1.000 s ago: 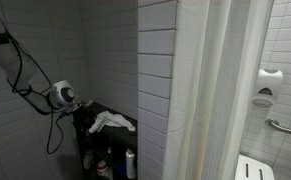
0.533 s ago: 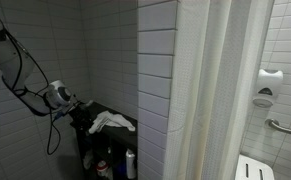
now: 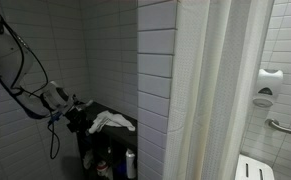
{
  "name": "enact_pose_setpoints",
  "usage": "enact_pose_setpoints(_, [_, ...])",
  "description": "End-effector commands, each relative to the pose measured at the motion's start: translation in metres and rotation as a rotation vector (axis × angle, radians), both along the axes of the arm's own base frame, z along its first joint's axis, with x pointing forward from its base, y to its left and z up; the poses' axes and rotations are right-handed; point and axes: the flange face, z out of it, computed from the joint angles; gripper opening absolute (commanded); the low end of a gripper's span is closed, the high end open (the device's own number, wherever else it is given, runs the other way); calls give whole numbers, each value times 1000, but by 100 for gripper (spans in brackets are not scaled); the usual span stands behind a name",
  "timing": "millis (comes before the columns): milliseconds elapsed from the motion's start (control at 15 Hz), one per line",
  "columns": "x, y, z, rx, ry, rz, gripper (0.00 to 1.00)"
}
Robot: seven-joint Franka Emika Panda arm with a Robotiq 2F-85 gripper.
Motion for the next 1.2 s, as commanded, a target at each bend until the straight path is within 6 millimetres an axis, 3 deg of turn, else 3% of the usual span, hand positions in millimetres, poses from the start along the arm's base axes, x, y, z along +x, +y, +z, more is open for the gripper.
enact_pose_setpoints(0, [-17, -11, 11, -25, 55, 131, 100])
enact_pose_setpoints(867, [-29, -27, 2, -278, 36, 398, 100])
enact_pose_setpoints(1133, [-18, -28, 5, -267, 23, 365, 100])
